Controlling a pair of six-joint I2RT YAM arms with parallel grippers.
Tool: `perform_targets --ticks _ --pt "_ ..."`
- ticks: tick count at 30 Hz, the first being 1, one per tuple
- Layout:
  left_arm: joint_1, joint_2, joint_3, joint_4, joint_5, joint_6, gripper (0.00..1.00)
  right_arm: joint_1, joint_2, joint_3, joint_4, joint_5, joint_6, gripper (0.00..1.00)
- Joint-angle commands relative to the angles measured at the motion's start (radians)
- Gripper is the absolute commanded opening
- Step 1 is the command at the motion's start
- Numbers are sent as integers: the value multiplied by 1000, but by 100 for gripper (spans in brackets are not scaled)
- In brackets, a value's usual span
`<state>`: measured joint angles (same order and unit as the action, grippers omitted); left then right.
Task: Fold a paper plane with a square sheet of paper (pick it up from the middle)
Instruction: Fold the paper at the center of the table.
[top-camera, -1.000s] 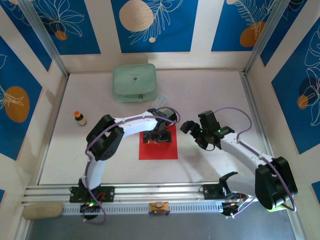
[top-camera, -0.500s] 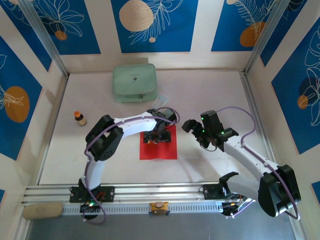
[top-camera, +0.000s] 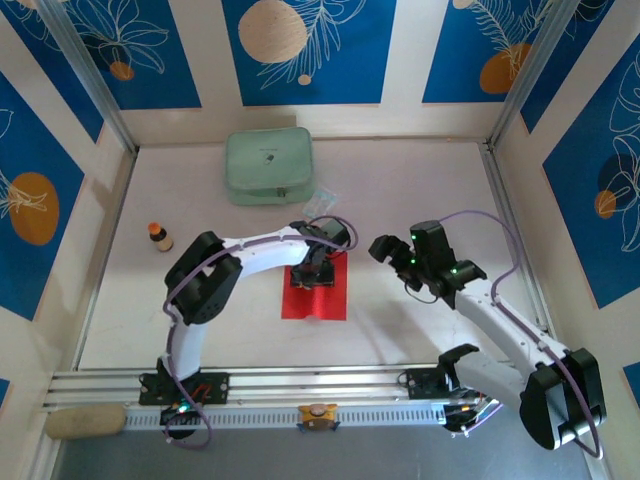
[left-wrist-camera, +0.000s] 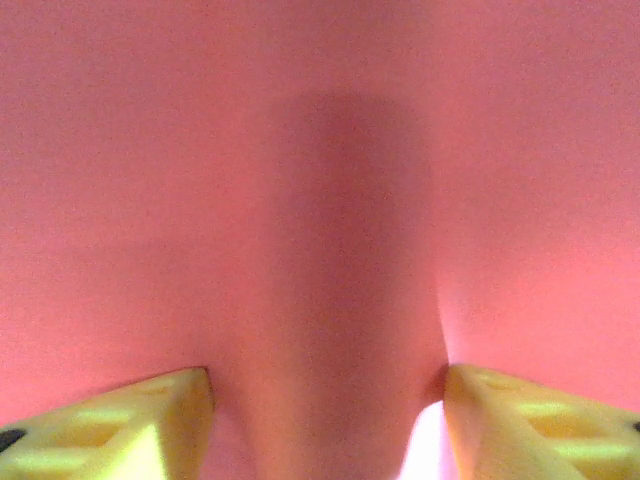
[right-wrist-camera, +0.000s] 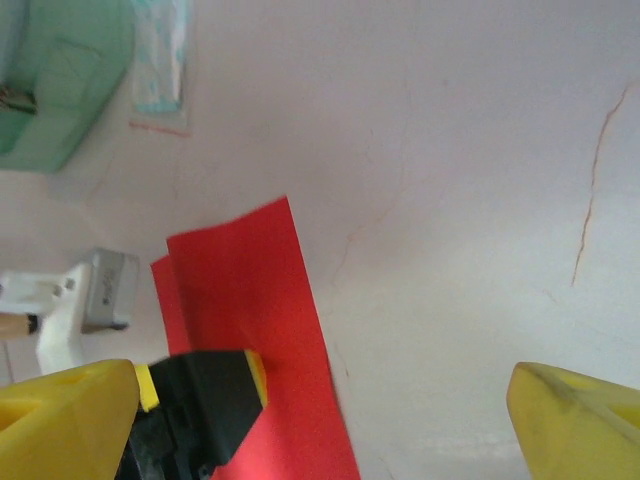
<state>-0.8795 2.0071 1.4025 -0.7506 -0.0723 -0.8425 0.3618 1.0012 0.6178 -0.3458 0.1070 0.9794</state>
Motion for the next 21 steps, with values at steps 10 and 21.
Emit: perform_targets --ticks 10,21 --pt "-6 -233 -249 386 121 107 52 -141 -17 -92 154 -328 -49 95" --pt "82 -382 -432 721 395 10 49 -127 3 -83 178 -342 -13 94"
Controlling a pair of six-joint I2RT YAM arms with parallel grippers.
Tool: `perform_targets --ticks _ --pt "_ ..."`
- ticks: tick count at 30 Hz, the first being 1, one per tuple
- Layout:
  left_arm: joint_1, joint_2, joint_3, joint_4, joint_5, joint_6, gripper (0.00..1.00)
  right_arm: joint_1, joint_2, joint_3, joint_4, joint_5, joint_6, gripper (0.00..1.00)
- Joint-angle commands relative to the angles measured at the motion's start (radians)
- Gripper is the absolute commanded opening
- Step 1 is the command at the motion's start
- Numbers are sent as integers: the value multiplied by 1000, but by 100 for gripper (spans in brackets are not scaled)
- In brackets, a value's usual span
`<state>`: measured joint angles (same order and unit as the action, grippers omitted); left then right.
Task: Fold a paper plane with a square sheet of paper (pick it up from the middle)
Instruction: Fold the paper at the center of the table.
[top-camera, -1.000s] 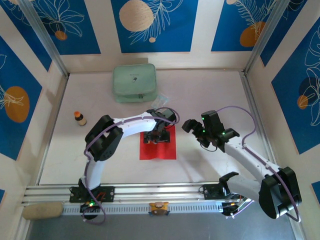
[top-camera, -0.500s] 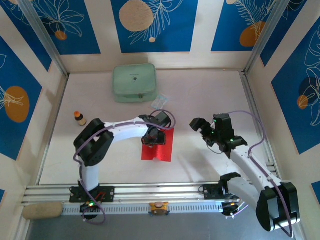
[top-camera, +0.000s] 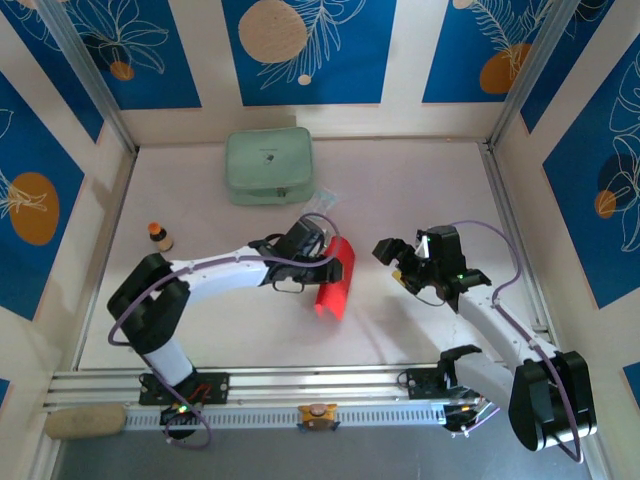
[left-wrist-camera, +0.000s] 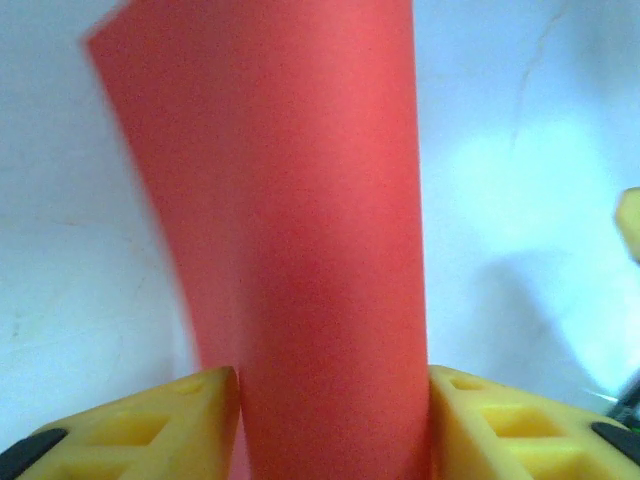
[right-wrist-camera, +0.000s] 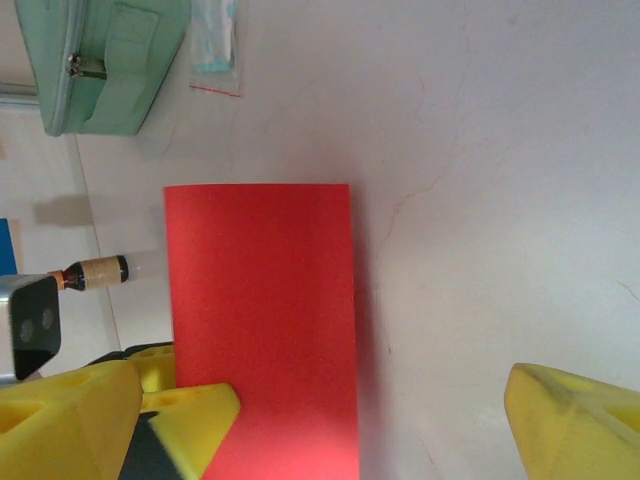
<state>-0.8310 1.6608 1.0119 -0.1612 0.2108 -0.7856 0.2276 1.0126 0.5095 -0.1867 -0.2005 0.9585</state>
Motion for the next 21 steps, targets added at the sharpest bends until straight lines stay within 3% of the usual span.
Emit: perform_targets --ticks 1,9,21 --pt "44 -45 -61 165 130 -66 49 13 -11 25 24 -37 8 94" --pt "124 -48 -246 540 256 -270 44 55 -9 28 58 -25 19 92" --pt "136 29 -371 771 182 -464 38 115 50 50 77 -16 31 90"
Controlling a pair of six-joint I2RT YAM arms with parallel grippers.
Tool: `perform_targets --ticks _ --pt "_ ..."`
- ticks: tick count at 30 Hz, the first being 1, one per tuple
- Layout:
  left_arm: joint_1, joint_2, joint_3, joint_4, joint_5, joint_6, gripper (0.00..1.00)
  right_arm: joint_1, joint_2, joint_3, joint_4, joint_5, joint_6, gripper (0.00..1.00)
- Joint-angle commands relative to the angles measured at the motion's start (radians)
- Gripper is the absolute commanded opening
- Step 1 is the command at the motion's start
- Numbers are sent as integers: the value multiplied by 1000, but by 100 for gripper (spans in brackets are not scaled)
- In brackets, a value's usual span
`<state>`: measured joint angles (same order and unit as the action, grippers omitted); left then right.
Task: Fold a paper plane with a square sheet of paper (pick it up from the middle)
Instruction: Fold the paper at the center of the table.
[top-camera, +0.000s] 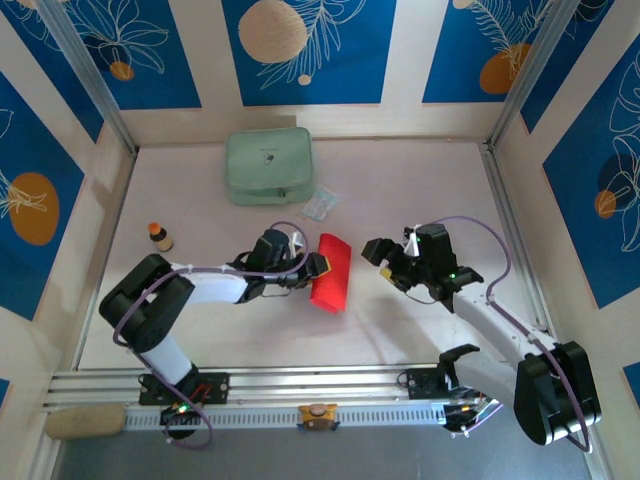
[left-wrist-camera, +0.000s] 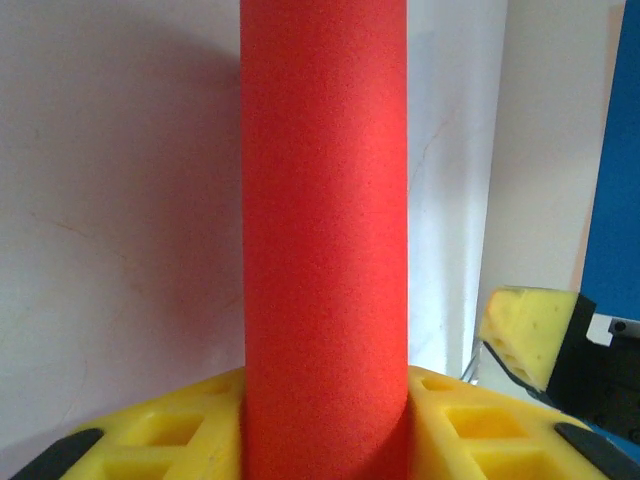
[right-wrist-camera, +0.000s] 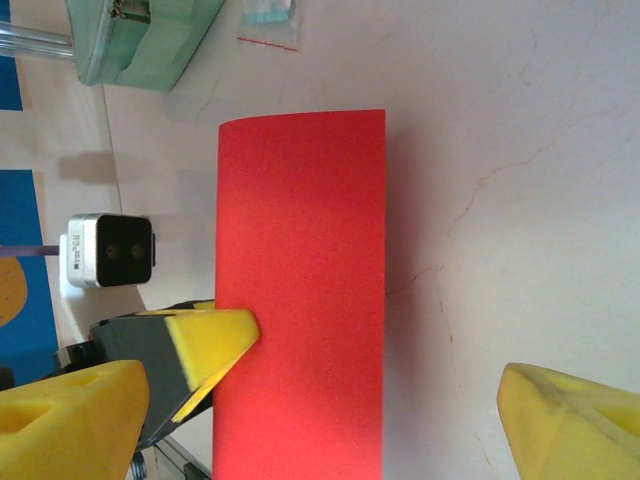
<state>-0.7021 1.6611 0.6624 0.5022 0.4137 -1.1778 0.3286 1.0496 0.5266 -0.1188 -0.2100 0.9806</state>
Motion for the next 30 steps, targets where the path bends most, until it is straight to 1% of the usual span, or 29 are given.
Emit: perform_targets --ticks 1,4,9,13,15,17,19,21,22,26,30 --pt "6 35 -32 128 -33 -85 37 18 18 35 11 -7 10 90" --pt "5 49 -50 159 -61 -114 36 21 46 46 11 -32 8 89" --pt "-19 44 -95 163 -133 -155 36 36 96 67 17 -58 5 84" --pt "-47 17 -110 117 -196 -151 36 46 124 72 35 -59 10 83" --pt "-56 9 -96 56 -210 -131 38 50 141 78 39 -59 10 83" --pt "-61 0 -67 -56 -224 -87 42 55 158 86 39 -57 11 83" --pt "-62 -18 -16 -253 -264 -29 46 58 178 101 29 -60 8 82" --pt "-62 -31 39 -410 -299 31 52 64 192 114 18 -58 0 82" --pt "-64 -40 61 -462 -314 64 54 67 198 120 14 -56 -1 82" --pt "-65 -46 127 -592 -335 158 61 72 214 131 9 -48 -5 82" --pt "-62 -39 170 -657 -341 223 62 75 233 143 8 -48 -5 82"
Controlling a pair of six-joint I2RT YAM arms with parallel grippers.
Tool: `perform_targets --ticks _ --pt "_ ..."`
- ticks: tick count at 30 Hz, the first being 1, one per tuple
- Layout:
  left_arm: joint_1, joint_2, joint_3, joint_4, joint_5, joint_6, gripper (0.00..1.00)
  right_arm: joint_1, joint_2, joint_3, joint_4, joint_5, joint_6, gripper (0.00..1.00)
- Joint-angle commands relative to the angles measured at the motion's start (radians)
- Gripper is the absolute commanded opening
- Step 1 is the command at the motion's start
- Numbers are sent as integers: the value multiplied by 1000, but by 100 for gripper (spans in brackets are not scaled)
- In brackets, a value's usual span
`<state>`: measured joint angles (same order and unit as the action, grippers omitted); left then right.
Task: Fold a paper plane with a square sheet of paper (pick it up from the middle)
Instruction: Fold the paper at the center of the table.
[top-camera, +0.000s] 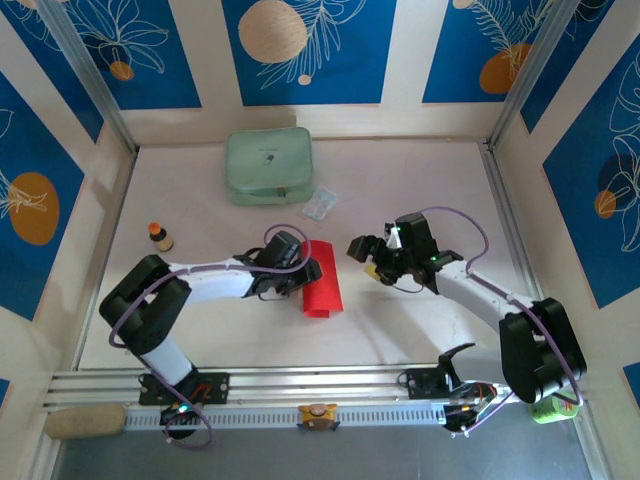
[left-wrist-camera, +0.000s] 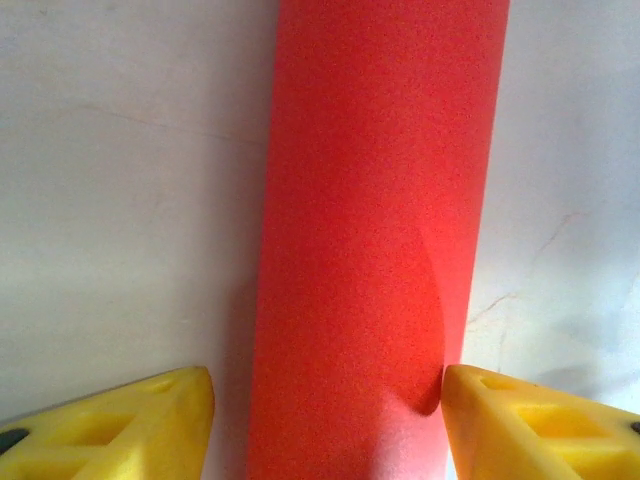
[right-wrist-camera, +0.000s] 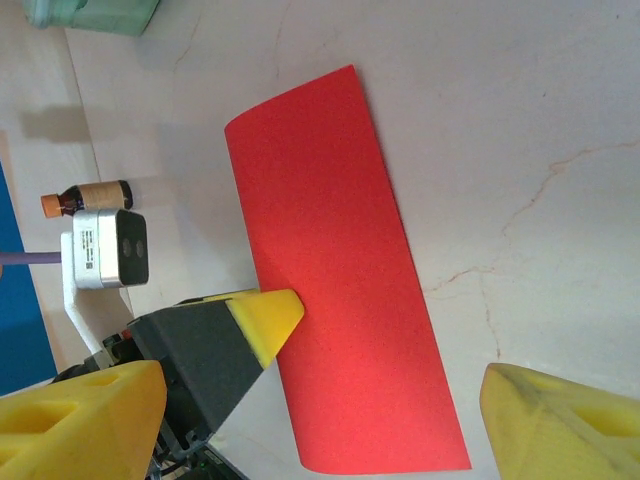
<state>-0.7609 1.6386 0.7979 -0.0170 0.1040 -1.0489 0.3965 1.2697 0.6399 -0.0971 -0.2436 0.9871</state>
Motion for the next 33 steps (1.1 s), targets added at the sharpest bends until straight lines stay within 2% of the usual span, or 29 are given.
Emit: perform_targets --ticks 1,7,20,24,29,33 --pt "-4 -15 48 -159 -39 109 62 8 18 32 -15 -16 -13 82" --pt "4 -9 86 -201 -25 204 60 19 48 42 -8 -31 -18 82" --pt "48 -2 50 -184 -8 223 46 108 121 22 67 -22 31 76" --pt "58 -5 34 -163 6 224 46 128 145 27 89 -26 38 74" --pt "67 16 39 -173 42 275 46 144 183 47 105 -43 41 64" --pt "75 31 47 -207 34 283 46 161 204 57 109 -37 49 64"
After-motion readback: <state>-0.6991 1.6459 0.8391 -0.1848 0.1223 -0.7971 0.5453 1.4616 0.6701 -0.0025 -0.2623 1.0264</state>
